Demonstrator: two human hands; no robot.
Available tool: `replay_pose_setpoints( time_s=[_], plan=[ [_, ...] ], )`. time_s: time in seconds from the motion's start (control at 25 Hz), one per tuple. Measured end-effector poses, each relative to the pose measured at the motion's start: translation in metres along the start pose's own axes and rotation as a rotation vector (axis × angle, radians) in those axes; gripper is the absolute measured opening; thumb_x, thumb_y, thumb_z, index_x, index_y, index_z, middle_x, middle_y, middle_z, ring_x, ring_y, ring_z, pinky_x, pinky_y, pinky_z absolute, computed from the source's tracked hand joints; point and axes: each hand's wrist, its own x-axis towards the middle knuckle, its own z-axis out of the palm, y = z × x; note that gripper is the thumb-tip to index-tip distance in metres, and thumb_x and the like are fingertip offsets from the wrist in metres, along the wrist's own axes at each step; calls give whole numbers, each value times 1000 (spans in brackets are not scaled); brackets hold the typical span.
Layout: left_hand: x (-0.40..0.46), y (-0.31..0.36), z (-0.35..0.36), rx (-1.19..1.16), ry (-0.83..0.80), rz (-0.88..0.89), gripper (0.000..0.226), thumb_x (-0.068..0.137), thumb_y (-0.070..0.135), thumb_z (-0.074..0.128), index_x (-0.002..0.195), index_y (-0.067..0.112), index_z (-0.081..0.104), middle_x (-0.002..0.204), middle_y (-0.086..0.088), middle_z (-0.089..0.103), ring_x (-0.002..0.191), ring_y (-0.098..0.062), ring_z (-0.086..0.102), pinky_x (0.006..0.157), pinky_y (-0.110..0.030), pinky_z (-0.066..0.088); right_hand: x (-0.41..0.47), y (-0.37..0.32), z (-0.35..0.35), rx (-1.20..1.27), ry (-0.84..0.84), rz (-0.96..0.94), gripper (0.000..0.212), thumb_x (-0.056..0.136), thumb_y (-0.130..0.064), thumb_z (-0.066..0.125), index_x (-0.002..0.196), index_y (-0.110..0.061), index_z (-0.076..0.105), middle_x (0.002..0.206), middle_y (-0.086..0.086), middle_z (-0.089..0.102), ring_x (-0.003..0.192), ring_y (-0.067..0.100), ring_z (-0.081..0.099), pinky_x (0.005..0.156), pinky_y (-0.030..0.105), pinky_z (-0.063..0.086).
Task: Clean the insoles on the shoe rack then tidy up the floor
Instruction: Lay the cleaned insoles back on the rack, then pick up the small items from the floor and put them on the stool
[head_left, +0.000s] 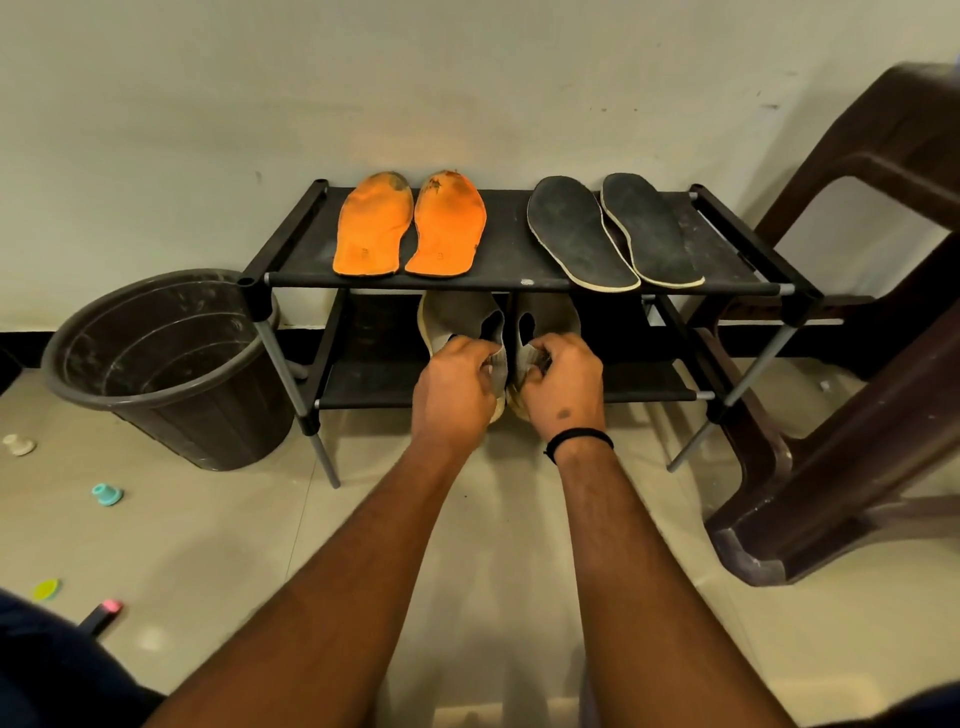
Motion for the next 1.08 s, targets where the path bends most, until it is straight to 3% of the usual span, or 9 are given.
replay_pose_setpoints(
  time_s=[0.16, 0.32, 0.56, 0.76, 0.92, 1.08],
  plan=[
    [-8, 6, -2, 15, 76, -52, 43, 89, 29, 71, 130, 22, 60, 129, 1, 46, 95, -19, 63, 74, -37, 57, -9, -20, 0, -34, 84, -66, 33, 84, -13, 65, 116, -21, 66, 119, -4, 54, 99, 17, 59, 80, 30, 53],
    [-17, 9, -9, -30, 211, -49, 26, 91, 20, 69, 116, 14, 65, 123, -2, 51, 96, -18, 60, 69, -38, 57, -17, -47, 0, 55, 106, -133, 26, 87, -19, 64, 113, -21, 69, 115, -6, 58, 97, 11, 60, 78, 23, 49],
    [-35, -15, -61, -18, 284, -64, 23, 94, 20, 66, 117, 15, 66, 111, -1, 61, 87, -15, 61, 66, -37, 56, -43, -101, 20, 157, 73, -123, 18, 88, -20, 64, 104, -19, 71, 102, -2, 64, 92, 13, 61, 81, 26, 53],
    [-76, -76, -149, 120, 342, -271, 21, 100, 22, 54, 118, 20, 63, 112, 0, 64, 93, -12, 61, 78, -36, 56, -99, -189, 84, 367, -135, -61, 6, 88, -22, 65, 89, -20, 71, 92, -3, 68, 86, 12, 63, 74, 22, 50],
    [-142, -142, -217, 290, 409, -623, 16, 99, 22, 51, 110, 23, 62, 102, 0, 63, 86, -15, 59, 73, -37, 55, -171, -258, 153, 418, -499, -148, 7, 87, -18, 65, 89, -17, 72, 89, -1, 71, 85, 15, 65, 75, 25, 52],
    [-209, -198, -231, 399, 193, -808, 26, 95, 16, 55, 119, 23, 65, 107, -1, 63, 91, -20, 63, 74, -36, 55, -236, -250, 214, 252, -753, -158, 18, 89, -16, 59, 102, -16, 72, 104, 3, 71, 96, 23, 66, 80, 28, 53]
  ],
)
